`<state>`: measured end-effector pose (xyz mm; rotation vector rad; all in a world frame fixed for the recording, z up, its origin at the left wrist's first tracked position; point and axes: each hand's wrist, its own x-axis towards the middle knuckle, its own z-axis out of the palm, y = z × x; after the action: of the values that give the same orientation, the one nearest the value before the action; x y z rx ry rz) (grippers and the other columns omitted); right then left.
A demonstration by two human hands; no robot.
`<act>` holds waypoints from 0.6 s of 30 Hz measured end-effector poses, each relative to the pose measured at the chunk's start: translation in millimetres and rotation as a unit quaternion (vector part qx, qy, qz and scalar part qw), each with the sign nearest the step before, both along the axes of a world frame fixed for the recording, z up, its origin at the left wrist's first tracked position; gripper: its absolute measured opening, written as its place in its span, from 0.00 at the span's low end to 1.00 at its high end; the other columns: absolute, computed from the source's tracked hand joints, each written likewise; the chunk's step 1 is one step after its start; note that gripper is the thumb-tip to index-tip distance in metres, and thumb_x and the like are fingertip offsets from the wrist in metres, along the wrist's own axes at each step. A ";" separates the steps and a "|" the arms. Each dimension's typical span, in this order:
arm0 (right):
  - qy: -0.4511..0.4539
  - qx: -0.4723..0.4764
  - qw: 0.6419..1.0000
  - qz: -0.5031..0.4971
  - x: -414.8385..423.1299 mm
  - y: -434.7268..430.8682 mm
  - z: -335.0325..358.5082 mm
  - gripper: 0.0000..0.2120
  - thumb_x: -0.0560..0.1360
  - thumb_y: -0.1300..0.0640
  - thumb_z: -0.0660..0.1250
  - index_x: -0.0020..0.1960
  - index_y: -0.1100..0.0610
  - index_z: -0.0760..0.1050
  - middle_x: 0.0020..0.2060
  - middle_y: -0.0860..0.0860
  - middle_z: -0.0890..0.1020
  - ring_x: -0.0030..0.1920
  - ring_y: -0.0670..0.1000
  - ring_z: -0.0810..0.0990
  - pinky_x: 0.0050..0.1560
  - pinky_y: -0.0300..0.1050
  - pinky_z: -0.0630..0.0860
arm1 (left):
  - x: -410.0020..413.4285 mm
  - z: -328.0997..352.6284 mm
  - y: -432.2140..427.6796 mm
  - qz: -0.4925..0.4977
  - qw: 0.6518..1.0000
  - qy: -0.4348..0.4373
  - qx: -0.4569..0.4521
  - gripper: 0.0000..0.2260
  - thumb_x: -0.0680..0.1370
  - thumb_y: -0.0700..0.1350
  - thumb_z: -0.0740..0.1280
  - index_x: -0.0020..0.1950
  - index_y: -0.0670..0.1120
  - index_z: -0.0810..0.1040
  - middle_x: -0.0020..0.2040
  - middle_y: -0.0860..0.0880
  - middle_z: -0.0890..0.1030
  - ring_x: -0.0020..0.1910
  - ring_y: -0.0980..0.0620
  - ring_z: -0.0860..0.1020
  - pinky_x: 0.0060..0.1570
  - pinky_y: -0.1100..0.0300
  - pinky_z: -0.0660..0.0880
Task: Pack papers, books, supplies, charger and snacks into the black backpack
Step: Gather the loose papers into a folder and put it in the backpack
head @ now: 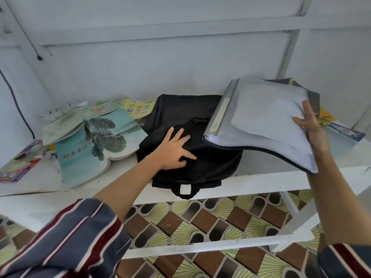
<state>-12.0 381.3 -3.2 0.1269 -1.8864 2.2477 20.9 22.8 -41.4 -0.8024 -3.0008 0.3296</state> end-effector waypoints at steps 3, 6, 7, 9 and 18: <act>0.003 0.022 1.000 -0.012 2.3 -2.3 1.7 0.27 0.78 0.65 0.55 0.76 0.52 0.55 0.73 0.46 0.60 0.61 0.42 0.72 0.44 0.29 0.75 | -9.6 -1.7 -6.6 0.001 1.000 0.019 0.000 0.25 0.80 0.41 0.57 0.70 0.66 0.61 0.77 0.45 0.52 0.76 0.44 0.45 0.71 0.44 0.36; 0.001 0.037 0.999 -0.015 6.1 -3.4 6.5 0.27 0.79 0.65 0.55 0.76 0.52 0.54 0.74 0.47 0.59 0.65 0.46 0.69 0.44 0.28 0.75 | -17.3 5.0 -9.2 -0.007 0.998 0.014 0.060 0.30 0.77 0.31 0.56 0.69 0.63 0.66 0.74 0.45 0.60 0.72 0.45 0.62 0.72 0.47 0.53; -0.001 0.041 0.999 -0.018 7.9 -4.0 8.7 0.27 0.79 0.65 0.54 0.76 0.52 0.54 0.73 0.46 0.59 0.64 0.45 0.69 0.44 0.27 0.74 | -20.6 9.2 -10.1 -0.005 0.994 0.000 0.107 0.29 0.76 0.31 0.56 0.67 0.61 0.70 0.71 0.45 0.65 0.65 0.45 0.70 0.68 0.50 0.62; 0.002 0.051 0.998 -0.022 12.3 -5.4 13.1 0.27 0.79 0.66 0.53 0.76 0.54 0.52 0.72 0.45 0.59 0.63 0.44 0.67 0.42 0.25 0.73 | -29.8 19.2 -11.7 0.011 0.972 -0.037 0.233 0.25 0.74 0.31 0.57 0.59 0.59 0.76 0.63 0.47 0.74 0.51 0.48 0.77 0.57 0.53 0.72; -0.009 0.061 0.996 -0.063 18.1 -5.0 26.1 0.27 0.79 0.68 0.52 0.75 0.55 0.53 0.73 0.46 0.58 0.63 0.42 0.64 0.39 0.21 0.71 | -84.3 49.9 -11.5 0.145 0.844 -0.191 0.480 0.22 0.68 0.21 0.58 0.45 0.49 0.70 0.57 0.47 0.72 0.56 0.49 0.74 0.45 0.60 0.72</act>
<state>6.1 376.4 23.0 0.0061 -1.9829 2.0596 -63.4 11.3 8.4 -0.3073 -2.9574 -1.3804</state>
